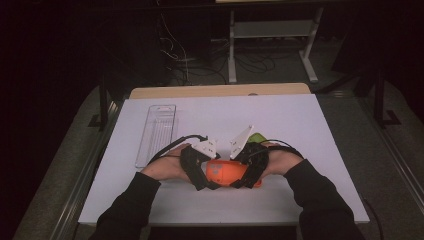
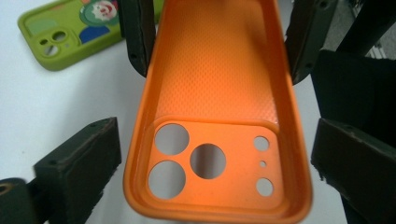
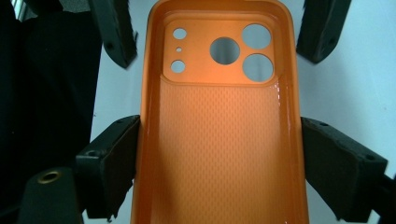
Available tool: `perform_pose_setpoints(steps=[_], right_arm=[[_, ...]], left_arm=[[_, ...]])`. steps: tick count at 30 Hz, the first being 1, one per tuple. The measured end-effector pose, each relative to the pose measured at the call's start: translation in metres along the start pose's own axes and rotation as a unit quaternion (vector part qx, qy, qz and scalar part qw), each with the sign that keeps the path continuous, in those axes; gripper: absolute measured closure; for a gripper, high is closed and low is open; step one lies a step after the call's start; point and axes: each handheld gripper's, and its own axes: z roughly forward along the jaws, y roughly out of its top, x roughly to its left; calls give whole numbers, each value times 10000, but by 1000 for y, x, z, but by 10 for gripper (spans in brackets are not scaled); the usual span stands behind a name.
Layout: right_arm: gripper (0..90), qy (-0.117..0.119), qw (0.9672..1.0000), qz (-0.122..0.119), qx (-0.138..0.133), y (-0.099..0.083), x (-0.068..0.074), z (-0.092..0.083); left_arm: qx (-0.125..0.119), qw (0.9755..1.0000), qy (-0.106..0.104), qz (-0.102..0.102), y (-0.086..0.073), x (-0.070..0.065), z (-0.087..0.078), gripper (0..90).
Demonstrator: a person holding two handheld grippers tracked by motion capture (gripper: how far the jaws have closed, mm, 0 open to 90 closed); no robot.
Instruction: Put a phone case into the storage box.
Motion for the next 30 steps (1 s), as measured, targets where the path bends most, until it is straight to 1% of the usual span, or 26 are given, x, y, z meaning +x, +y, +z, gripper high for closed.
perform_pose_setpoints(steps=[2,3,4,7,9,10,11,13,15,16,19,22,24,28,30], right_arm=[[152,12,10000,-5,16,0,0,1],[152,20,10000,-13,5,1,1,2],[152,20,10000,-13,5,1,1,2],[152,33,10000,-30,-4,2,2,3],[152,34,10000,-27,0,3,2,2],[152,32,10000,-24,-7,3,2,2],[152,23,10000,-46,-20,3,2,2],[152,19,10000,-52,-30,3,2,2],[152,16,10000,-54,-18,3,2,1],[152,14,10000,-78,-41,3,2,1],[152,14,10000,-51,-28,3,2,0],[152,18,10000,-53,-4,3,2,1],[152,33,10000,-45,6,3,2,1],[152,31,10000,-37,6,3,2,1],[152,27,10000,-37,8,3,2,0]], left_arm=[[11,10000,1,3,0,1,1,24],[2,10000,-6,0,0,0,1,51],[0,10000,-11,-1,0,0,2,51],[112,9999,-49,61,-1,0,4,60],[136,9999,-58,76,-1,0,6,62],[136,9999,-68,42,-1,0,6,69],[136,9999,-67,71,-1,0,6,96],[158,9998,-82,36,-1,-1,8,107],[191,9997,-72,103,-1,-1,8,120],[187,9998,-69,94,-1,-1,8,133],[161,9998,-88,53,-1,-1,7,138],[180,9997,-99,105,-1,0,8,142],[181,9997,-127,64,-2,0,9,142],[159,9998,-97,92,-1,0,8,137],[131,9998,-88,75,-1,-1,8,138]])
